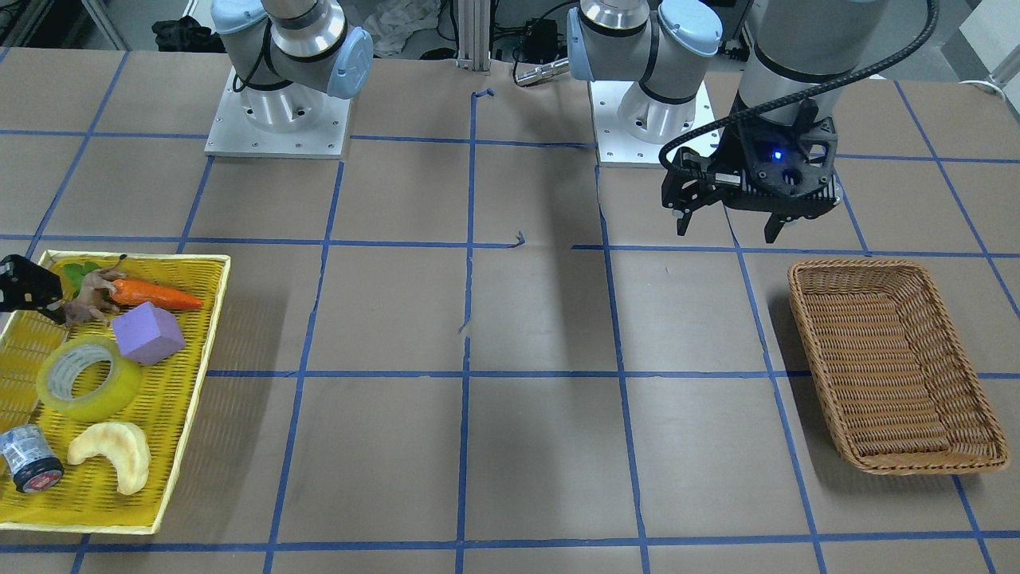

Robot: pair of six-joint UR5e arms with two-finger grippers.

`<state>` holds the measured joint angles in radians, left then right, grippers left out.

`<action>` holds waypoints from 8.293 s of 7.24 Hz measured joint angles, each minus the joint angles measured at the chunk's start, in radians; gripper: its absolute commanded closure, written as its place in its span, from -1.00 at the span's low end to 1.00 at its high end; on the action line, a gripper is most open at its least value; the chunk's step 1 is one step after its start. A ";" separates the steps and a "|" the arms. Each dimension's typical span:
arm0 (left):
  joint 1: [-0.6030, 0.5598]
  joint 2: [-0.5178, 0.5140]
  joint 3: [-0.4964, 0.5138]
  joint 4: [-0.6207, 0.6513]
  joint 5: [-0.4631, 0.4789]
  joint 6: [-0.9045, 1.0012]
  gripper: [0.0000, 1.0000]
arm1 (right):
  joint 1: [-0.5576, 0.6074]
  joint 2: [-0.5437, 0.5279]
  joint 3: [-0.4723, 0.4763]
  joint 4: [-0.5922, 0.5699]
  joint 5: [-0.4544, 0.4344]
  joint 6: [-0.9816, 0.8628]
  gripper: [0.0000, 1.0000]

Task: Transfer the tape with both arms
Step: 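Lower the right gripper onto the clear yellow tape roll's rim, then close the right gripper on the tape roll and lift it, then carry the tape roll with the right gripper to the table center, then open the right gripper and raise it back toward the tray, then reach the left gripper to the tape roll and grasp its rim, then lift the tape roll with the left gripper and carry it over the wicker basket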

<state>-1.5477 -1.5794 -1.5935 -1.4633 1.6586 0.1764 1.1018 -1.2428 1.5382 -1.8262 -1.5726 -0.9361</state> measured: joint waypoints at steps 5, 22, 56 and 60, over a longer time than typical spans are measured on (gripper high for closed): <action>0.000 -0.002 0.001 0.001 0.001 0.000 -1.00 | -0.058 0.141 0.144 -0.284 -0.001 -0.112 0.07; -0.002 -0.007 0.001 0.002 -0.002 0.001 -1.00 | 0.624 0.244 -0.189 -0.083 -0.003 1.064 1.00; -0.251 -0.567 -0.092 0.790 -0.233 -0.543 -0.10 | 0.501 -0.287 0.009 0.160 0.036 0.917 -1.00; -0.263 -0.578 -0.088 0.795 -0.236 -0.518 1.00 | 0.501 -0.287 0.010 0.160 0.037 0.917 -1.00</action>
<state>-1.8107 -2.1579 -1.6820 -0.6687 1.4225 -0.3420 1.6030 -1.5294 1.5477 -1.6659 -1.5355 -0.0189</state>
